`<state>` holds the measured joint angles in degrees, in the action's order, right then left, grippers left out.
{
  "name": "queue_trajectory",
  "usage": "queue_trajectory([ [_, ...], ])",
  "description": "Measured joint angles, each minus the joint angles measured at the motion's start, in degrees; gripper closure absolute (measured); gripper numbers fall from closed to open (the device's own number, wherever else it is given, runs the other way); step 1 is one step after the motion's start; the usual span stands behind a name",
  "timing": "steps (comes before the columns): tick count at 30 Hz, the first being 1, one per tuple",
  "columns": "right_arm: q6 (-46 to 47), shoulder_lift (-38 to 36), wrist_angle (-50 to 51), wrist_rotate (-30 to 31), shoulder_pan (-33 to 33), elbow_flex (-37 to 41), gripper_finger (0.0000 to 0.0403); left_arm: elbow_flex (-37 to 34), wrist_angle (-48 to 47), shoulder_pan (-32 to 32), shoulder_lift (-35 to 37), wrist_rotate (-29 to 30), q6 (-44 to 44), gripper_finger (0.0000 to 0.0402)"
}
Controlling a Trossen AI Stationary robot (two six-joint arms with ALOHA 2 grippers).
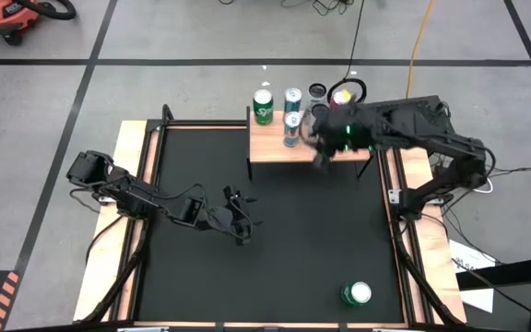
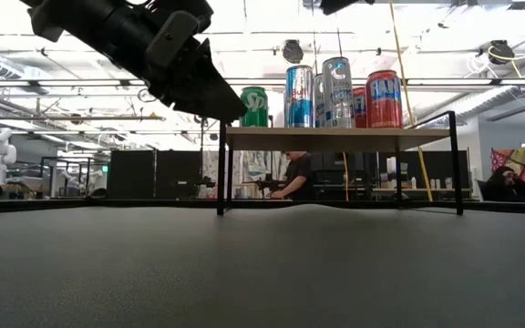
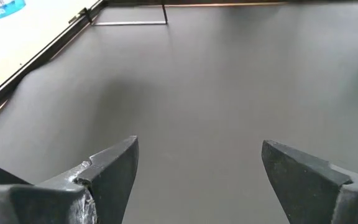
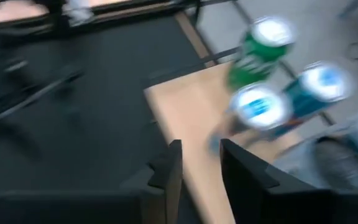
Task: Place canned beverage on shelf
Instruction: Put the green soda can on the shelf aligned with the other green soda can
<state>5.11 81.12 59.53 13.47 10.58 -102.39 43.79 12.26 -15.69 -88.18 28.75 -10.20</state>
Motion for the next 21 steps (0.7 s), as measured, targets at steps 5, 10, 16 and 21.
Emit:
queue_trajectory([
  [5, 8.1, 0.8, 6.4, 3.7, -11.9, 0.0, 0.0288, 0.0, 2.5, 0.1, 0.0, 0.0, 0.3, 0.0068],
  [10, 21.0, 2.5, 19.7, 7.5, -22.2, 0.0, 0.027, 0.0, 7.7, 0.1, 0.0, -3.3, 5.7, 0.0068],
  [16, 42.4, 4.9, 30.2, 3.2, -33.4, 0.4, 0.0227, 0.0, 21.8, 1.1, -0.7, -17.7, 12.1, 0.0068],
  [21, 58.8, 6.6, 29.4, -5.6, -41.8, 2.8, 0.0166, 0.5, 34.0, 2.5, -5.5, -20.2, 14.2, 0.0068],
])
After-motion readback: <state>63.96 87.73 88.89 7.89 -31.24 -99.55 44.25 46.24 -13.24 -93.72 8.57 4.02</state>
